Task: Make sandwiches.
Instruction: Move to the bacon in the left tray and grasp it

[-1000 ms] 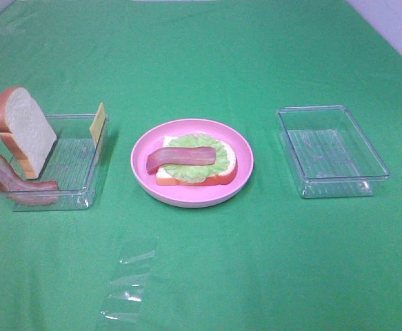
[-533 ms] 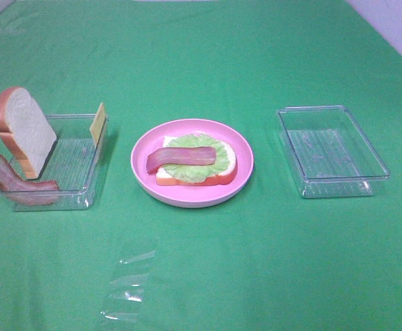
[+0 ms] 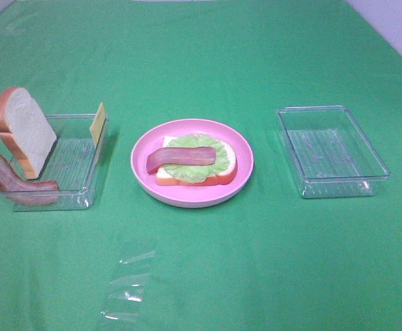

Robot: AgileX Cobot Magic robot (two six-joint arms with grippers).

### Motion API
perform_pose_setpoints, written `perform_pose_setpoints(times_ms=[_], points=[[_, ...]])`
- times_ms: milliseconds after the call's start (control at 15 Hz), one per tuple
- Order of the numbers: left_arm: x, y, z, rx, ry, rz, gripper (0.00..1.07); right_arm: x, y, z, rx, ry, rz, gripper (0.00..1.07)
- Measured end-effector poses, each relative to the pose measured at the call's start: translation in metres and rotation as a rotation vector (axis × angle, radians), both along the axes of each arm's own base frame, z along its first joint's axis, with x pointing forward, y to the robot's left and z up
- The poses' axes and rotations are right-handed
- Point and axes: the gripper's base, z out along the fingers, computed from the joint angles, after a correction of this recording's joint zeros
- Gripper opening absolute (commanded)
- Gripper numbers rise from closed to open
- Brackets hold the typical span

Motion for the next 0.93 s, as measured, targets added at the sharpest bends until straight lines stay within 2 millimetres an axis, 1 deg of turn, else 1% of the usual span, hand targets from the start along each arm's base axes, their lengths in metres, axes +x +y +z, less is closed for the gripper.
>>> perform_pose_setpoints(times_ms=[67, 133, 267, 333, 467, 533, 600, 733, 800, 867, 933], points=[[0.003, 0.0, 0.002, 0.0, 0.046, 0.0, 1.02, 0.0, 0.0, 0.0, 0.0, 0.0, 0.0, 0.98], [0.016, 0.0, 0.011, 0.002, 0.158, -0.002, 1.02, 0.0, 0.0, 0.0, 0.0, 0.0, 0.0, 0.98], [0.053, -0.001, 0.035, 0.004, 0.29, -0.002, 1.02, 0.0, 0.0, 0.0, 0.0, 0.0, 0.0, 0.98], [0.074, -0.001, 0.045, 0.005, 0.341, -0.003, 1.02, 0.0, 0.0, 0.0, 0.0, 0.0, 0.0, 0.98], [0.128, -0.001, 0.057, 0.007, 0.464, -0.003, 1.02, 0.0, 0.0, 0.0, 0.0, 0.0, 0.0, 0.98], [0.159, -0.001, 0.056, 0.01, 0.533, -0.007, 1.02, 0.0, 0.0, 0.0, 0.001, 0.0, 0.001, 0.98], [0.173, -0.002, 0.055, 0.013, 0.56, -0.01, 1.02, 0.0, 0.0, 0.0, 0.001, 0.0, 0.001, 0.98], [0.233, -0.001, 0.038, 0.033, 0.689, -0.016, 1.02, 0.0, 0.001, 0.0, 0.005, 0.0, 0.003, 0.98], [0.261, -0.001, 0.026, 0.037, 0.743, -0.016, 1.02, 0.0, 0.001, 0.0, 0.005, 0.0, 0.003, 0.98], [0.301, -0.001, 0.001, 0.037, 0.826, -0.017, 1.02, 0.0, 0.0, 0.0, 0.001, 0.0, 0.001, 0.98], [0.317, -0.002, -0.012, 0.038, 0.862, -0.017, 1.02, 0.0, 0.001, 0.0, 0.005, 0.0, 0.003, 0.98]])
